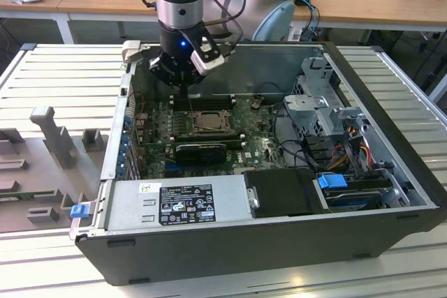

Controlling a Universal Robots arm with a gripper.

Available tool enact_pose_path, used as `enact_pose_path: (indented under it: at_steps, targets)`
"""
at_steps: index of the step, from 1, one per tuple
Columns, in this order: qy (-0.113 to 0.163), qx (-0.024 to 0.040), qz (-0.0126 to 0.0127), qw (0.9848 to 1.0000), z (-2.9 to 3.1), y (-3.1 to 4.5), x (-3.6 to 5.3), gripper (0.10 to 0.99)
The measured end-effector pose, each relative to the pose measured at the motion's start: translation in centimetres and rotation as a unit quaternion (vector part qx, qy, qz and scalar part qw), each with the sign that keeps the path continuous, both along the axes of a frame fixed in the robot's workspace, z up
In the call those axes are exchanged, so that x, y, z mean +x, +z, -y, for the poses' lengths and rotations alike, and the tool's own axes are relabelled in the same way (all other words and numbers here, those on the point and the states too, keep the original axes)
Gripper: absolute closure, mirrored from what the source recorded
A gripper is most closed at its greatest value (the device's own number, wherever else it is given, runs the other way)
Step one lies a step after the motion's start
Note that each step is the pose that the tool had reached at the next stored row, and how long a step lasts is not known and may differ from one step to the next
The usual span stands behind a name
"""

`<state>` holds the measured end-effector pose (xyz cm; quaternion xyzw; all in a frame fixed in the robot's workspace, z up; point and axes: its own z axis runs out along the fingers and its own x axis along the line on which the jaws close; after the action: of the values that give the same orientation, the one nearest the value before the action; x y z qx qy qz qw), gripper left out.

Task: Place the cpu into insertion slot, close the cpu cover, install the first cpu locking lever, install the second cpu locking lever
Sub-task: 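Install the first cpu locking lever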

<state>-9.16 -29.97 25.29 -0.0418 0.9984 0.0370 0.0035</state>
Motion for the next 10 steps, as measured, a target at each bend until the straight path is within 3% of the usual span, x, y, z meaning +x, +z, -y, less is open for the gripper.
enact_pose_path:
  at_steps: [10]
  targets:
    - [0.0,0.0,-0.0001,1.0,0.0,-0.53,2.46,0.98]
